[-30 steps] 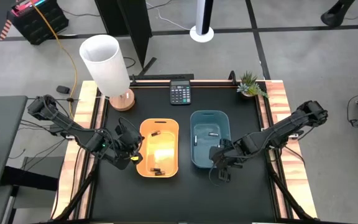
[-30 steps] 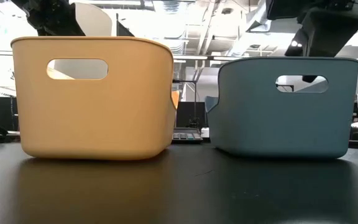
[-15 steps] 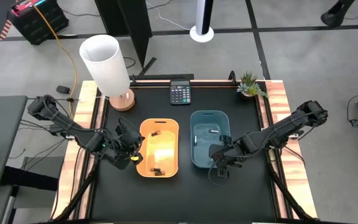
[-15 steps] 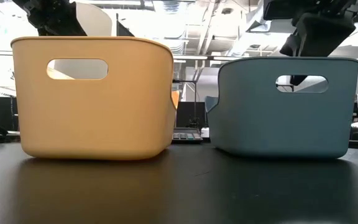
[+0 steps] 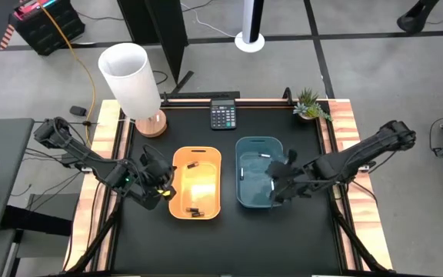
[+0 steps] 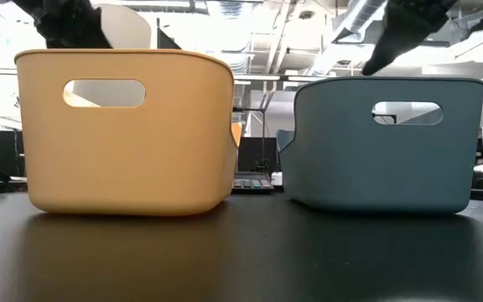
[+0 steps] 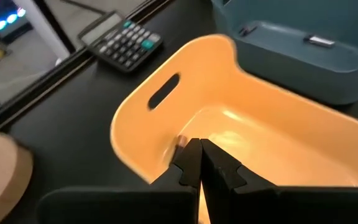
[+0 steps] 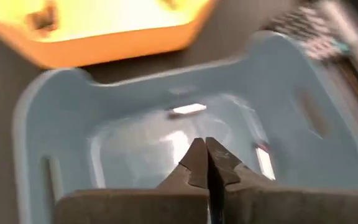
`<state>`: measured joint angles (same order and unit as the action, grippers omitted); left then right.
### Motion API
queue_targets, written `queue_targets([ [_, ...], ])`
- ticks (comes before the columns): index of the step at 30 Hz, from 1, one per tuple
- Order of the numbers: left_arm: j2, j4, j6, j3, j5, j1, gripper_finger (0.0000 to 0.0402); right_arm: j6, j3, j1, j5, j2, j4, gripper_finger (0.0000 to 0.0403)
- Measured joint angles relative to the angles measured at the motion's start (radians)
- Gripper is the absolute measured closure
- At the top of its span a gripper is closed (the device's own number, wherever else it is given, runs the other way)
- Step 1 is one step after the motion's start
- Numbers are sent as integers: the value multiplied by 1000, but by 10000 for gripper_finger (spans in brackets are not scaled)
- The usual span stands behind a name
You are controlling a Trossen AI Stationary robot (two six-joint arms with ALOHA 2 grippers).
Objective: Sort batteries
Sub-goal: Adjust the yellow and blue bins
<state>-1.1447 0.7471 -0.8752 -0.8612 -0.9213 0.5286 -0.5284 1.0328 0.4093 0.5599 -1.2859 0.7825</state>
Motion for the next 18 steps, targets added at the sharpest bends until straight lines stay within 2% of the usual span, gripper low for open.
queue_targets([
  [3,0,91,-110,0,15,12,401,-143,-1,1,71,59,161,400],
  [7,0,206,-268,0,64,31,401,-337,-51,0,76,115,321,401],
  [12,0,272,-370,0,154,52,401,-504,-137,7,72,146,370,402],
  [18,-2,198,-434,101,260,51,401,-619,-241,-42,68,147,361,402],
])
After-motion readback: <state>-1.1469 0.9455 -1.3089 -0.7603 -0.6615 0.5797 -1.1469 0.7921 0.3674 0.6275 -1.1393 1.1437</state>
